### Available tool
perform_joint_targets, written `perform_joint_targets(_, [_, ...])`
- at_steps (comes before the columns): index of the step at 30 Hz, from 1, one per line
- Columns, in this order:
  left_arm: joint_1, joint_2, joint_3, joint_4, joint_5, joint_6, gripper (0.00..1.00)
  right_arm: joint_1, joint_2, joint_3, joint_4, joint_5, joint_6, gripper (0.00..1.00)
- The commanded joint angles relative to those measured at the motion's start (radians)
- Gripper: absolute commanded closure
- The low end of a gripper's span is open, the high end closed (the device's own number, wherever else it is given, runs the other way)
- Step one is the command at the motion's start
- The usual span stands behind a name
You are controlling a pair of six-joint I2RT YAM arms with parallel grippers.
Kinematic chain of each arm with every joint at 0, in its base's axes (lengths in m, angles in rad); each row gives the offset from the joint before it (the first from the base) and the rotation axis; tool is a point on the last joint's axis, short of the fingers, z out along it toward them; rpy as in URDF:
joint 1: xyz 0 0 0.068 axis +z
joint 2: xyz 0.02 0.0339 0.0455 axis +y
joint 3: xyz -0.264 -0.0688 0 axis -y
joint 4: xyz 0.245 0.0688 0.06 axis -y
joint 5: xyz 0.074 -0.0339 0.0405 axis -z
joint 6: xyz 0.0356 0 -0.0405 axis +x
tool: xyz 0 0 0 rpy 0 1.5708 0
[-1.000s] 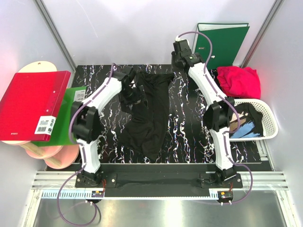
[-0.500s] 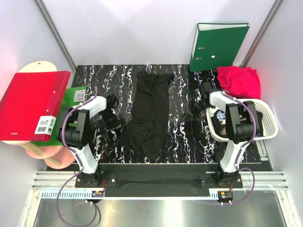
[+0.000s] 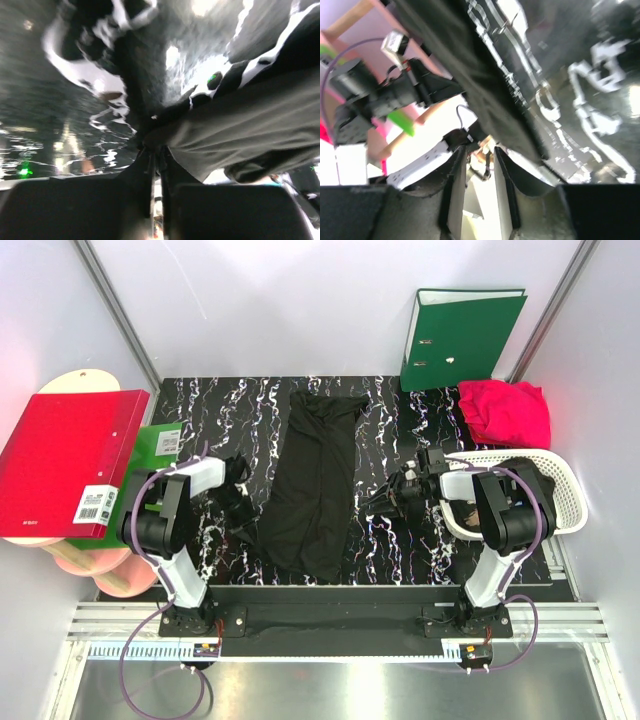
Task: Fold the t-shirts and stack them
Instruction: Rotate the tshirt 80 degrees
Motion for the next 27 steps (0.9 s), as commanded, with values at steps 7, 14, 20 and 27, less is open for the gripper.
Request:
perform_joint_targets(7, [-0.006,-0.041,-0.133,0.117,0.070,0.020,0.99,0.000,0.051,0.009,-0.313,-0.148,-0.156,0.49])
perform_joint_targets(14, [-0.015,-0.083,-0.162,0.115,0.087,0.020,0.21,0.016,-0.090,-0.053,-0.509,-0.030,-0.355,0.47])
perform_joint_targets(20, [-0.050,-0.080,-0.156,0.114,0.095,0.014,0.16,0.089,-0.295,-0.033,-0.564,0.186,-0.424,0.47])
perform_joint_targets(27, [-0.096,-0.071,-0.136,0.120,0.092,0.004,0.08,0.174,-0.422,0.012,-0.519,0.338,-0.412,0.39])
